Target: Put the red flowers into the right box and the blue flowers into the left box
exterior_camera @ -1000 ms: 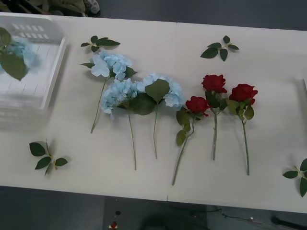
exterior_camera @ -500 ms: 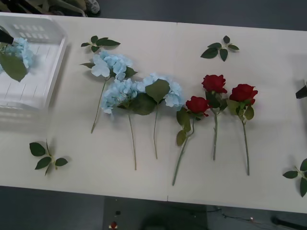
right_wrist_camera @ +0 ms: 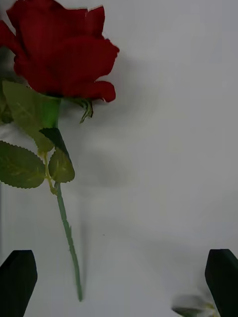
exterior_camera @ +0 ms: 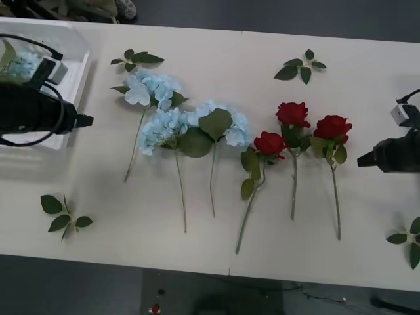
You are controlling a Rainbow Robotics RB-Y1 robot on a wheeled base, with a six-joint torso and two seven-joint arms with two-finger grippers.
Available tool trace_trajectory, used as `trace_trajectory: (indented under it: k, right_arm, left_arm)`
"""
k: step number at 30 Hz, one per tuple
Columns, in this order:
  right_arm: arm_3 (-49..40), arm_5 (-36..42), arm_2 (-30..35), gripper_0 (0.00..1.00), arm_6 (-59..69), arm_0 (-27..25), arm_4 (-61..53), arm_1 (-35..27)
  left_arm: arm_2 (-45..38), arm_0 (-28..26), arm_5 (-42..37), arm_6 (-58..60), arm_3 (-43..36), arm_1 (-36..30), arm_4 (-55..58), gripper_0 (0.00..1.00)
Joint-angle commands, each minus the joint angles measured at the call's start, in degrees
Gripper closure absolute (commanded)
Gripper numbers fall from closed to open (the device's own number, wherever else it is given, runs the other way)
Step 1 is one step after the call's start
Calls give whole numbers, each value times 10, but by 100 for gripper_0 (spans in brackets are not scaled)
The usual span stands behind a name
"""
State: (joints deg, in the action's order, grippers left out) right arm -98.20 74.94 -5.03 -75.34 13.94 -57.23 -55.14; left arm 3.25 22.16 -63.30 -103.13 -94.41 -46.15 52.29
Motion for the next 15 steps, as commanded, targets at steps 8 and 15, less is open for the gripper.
trace_trajectory:
  k: [8, 15]
  right_arm:
    - [52, -39, -4, 0, 12, 42, 30, 100]
    - [100, -88, -79, 0, 18, 85, 41, 104]
  left_arm:
    - [21, 19, 5, -3, 5, 89, -104, 0]
    - [101, 54, 34, -5, 73, 83, -106, 0]
